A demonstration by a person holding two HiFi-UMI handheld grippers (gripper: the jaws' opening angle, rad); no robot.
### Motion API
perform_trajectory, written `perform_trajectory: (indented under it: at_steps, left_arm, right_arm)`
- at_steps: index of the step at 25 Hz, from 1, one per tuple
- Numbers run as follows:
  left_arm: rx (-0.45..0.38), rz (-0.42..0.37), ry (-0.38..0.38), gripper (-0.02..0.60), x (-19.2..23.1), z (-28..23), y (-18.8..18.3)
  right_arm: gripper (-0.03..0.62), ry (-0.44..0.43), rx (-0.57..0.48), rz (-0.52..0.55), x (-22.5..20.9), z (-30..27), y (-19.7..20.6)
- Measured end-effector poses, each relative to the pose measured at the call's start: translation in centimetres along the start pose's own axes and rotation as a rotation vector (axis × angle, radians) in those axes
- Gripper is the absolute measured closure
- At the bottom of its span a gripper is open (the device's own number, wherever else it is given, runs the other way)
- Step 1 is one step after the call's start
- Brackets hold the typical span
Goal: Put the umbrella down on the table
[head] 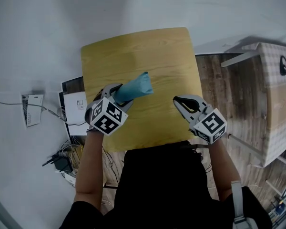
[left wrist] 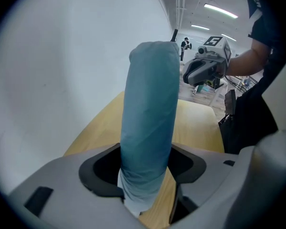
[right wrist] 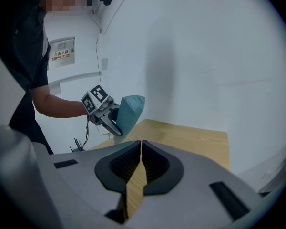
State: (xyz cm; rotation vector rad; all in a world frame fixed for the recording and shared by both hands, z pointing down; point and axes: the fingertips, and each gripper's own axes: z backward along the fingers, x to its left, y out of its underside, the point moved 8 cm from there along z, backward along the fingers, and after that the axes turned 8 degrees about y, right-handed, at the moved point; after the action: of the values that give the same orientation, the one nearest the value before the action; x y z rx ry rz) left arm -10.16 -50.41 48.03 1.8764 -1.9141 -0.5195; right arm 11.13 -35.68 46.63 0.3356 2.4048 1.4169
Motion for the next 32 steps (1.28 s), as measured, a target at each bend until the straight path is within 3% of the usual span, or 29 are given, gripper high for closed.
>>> perform_trajectory:
  at_steps: [9,21,32]
  left_arm:
    - [-0.055,0.032,0.056,0.287,1.1,-3.2,0.0]
    - [-0.066,0.079,0.121,0.29,1.7,-8.1,0.6]
    - [-0.023,0.09,0.147,0.292,1.9,-11.2,0.8]
  right_arm:
    - [0.572,0.025,0.016,-0.023,-1.6,-0.2,0.8]
    - [0.572,0.013,0.06,-0.076,-3.3,-1.3,2.6]
    - [0.572,-0.023,0.1,-0.117,-4.0,-2.6,4.4]
